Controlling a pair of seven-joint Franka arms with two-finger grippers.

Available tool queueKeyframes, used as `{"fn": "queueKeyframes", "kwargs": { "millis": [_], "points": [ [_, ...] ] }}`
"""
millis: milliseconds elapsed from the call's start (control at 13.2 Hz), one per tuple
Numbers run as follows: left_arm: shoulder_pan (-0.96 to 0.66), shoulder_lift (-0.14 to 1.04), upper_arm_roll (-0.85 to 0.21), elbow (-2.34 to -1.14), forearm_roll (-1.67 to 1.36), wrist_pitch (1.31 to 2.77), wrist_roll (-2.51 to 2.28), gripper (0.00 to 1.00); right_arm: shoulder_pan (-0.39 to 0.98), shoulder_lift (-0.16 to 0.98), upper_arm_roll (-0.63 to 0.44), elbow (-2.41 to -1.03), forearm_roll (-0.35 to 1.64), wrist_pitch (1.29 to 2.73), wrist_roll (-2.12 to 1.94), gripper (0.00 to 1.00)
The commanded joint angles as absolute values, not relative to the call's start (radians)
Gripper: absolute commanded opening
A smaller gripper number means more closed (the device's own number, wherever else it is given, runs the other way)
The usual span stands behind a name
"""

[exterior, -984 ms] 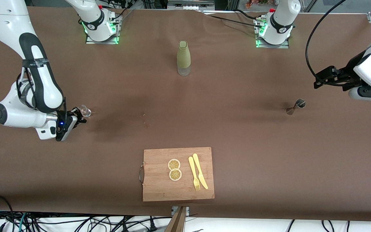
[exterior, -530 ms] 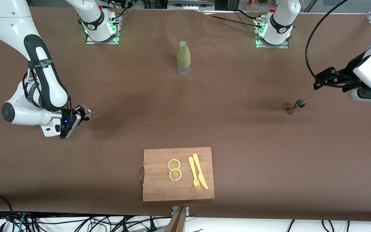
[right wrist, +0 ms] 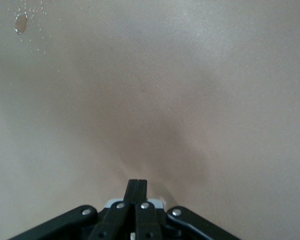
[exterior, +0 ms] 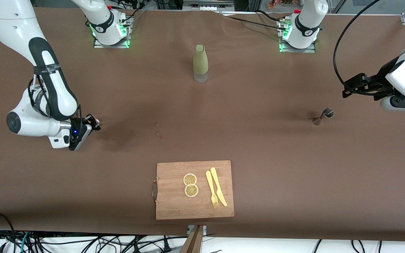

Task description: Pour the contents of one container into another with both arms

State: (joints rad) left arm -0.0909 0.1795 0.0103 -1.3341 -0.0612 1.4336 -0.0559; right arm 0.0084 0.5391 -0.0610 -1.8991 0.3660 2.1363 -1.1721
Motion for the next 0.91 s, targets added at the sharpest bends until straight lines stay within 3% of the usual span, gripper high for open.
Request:
{"fn": "queueKeyframes", "kwargs": {
  "millis": [0,454,833],
  "points": [
    [-0.095,0.196,0.012,-1.299,-0.049,1.427,-0.046,1.00,0.008,0.491,-0.054,-1.951,0.360,2.151,-1.129,0.00],
    [-0.095,0.196,0.012,-1.299,-0.049,1.427,-0.044,1.00,0.009,0.472,-0.035,-1.963,0.360,2.148,-1.083,0.00],
    [-0.095,0.196,0.012,-1.299,-0.049,1.427,-0.044,1.00,0.008,0.472,-0.035,-1.876,0.238,2.149,-1.080,0.00]
  ]
}}
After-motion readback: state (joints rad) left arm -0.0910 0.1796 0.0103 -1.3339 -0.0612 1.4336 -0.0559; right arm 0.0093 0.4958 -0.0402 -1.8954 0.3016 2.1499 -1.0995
